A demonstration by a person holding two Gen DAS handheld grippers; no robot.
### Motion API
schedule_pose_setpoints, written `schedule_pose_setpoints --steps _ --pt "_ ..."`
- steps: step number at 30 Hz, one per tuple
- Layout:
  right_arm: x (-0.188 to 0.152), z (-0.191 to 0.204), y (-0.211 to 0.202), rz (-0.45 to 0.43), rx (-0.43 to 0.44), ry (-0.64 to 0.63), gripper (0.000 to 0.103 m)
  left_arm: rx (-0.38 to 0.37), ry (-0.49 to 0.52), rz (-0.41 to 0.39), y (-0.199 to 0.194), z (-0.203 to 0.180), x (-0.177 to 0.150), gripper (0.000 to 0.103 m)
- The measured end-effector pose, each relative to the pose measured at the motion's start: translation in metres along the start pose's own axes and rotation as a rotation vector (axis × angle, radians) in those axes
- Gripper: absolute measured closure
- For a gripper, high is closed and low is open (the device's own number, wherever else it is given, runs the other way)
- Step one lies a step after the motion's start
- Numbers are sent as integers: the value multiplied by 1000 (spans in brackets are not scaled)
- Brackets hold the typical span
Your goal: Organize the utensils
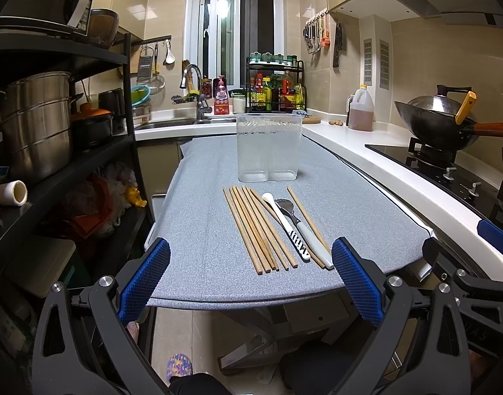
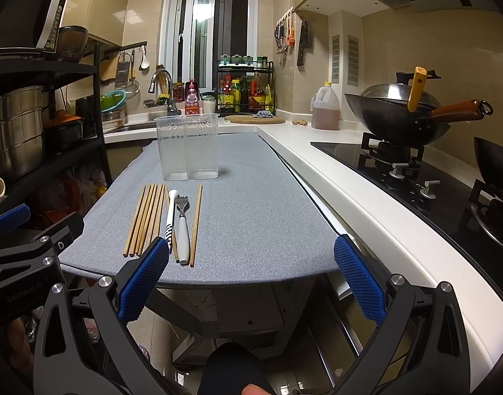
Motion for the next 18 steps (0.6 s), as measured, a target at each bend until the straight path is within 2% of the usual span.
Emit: schedule_pose_setpoints --steps 18 --pt "-4 3 1 14 0 4 5 5 -1 8 2 -1 0 8"
Point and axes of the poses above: each gripper's, at about its wrist camera, not at the fingertips, and y roughly the way its jaws point, z to its left, x to its top, the point moved 9 cm from there along y, roughly the way its jaws point, and after that the axes turned 8 degrees about -x, right-handed, at the moved point
